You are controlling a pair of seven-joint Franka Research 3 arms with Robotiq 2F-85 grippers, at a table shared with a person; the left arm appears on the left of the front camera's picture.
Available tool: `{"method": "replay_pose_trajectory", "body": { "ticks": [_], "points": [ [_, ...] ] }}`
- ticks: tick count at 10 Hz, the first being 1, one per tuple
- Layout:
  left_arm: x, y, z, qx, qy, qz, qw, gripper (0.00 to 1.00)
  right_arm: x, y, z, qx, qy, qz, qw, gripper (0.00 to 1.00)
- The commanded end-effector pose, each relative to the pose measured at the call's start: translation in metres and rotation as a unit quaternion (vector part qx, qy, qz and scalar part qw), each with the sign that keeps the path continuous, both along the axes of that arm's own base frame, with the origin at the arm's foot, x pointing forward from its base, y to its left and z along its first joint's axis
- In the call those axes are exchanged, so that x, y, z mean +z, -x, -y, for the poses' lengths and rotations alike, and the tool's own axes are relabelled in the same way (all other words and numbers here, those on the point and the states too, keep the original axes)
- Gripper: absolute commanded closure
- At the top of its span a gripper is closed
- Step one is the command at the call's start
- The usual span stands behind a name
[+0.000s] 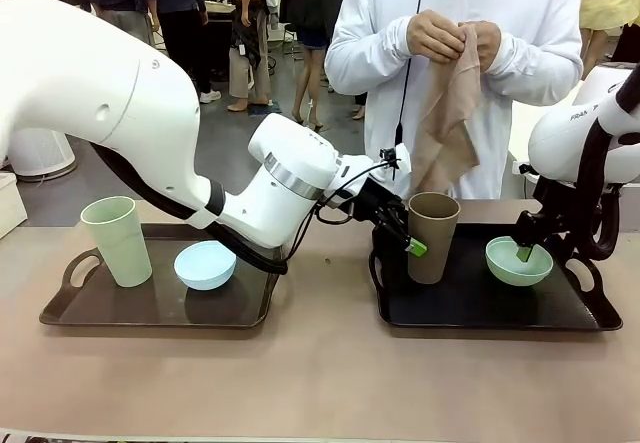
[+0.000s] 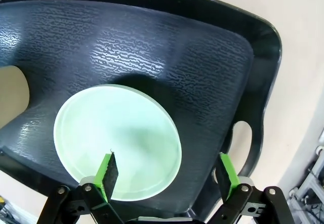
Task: Set up a tray with a mat and arrange the tableware.
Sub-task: Pick up the Picnic Bowl and Reusable plastic cup from the Handle tray in front of the human's position and hold them in the air.
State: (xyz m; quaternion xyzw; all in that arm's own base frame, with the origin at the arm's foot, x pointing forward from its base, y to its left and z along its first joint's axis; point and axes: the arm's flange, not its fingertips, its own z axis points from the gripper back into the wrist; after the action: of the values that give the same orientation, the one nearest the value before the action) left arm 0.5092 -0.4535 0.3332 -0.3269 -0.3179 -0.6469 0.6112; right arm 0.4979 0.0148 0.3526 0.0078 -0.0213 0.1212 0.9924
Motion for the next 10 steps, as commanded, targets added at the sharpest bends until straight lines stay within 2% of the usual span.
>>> {"method": "replay_pose_trajectory", "body": {
  "ticks": [1, 4, 5, 6, 7, 8, 10],
  "points": [
    [-0.014, -0.007, 0.013, -0.015, 0.000, 0.006, 1.000, 0.00, -0.006, -0.008, -0.003, -0.003, -0.017, 0.009, 1.000, 0.00],
    [-0.032, -0.012, 0.024, -0.023, 0.007, 0.001, 1.000, 0.00, -0.011, -0.011, -0.008, 0.007, -0.033, 0.012, 0.999, 0.00],
    [-0.033, -0.013, 0.023, -0.027, 0.018, 0.005, 0.999, 0.00, -0.012, -0.012, -0.009, 0.013, -0.036, 0.011, 0.999, 0.07],
    [-0.033, -0.017, 0.021, -0.025, 0.035, 0.011, 0.999, 0.56, -0.011, -0.013, -0.007, 0.016, -0.038, 0.012, 0.999, 0.59],
    [-0.032, -0.018, 0.020, -0.028, 0.044, 0.011, 0.999, 0.60, -0.011, -0.013, -0.008, 0.018, -0.037, 0.011, 0.999, 0.65],
    [-0.033, -0.017, 0.021, -0.030, 0.047, 0.009, 0.998, 1.00, -0.011, -0.014, -0.007, 0.019, -0.037, 0.010, 0.999, 1.00],
    [-0.034, -0.017, 0.021, -0.029, 0.045, 0.003, 0.999, 1.00, -0.012, -0.013, -0.006, 0.020, -0.039, 0.004, 0.999, 1.00]
  ]
}}
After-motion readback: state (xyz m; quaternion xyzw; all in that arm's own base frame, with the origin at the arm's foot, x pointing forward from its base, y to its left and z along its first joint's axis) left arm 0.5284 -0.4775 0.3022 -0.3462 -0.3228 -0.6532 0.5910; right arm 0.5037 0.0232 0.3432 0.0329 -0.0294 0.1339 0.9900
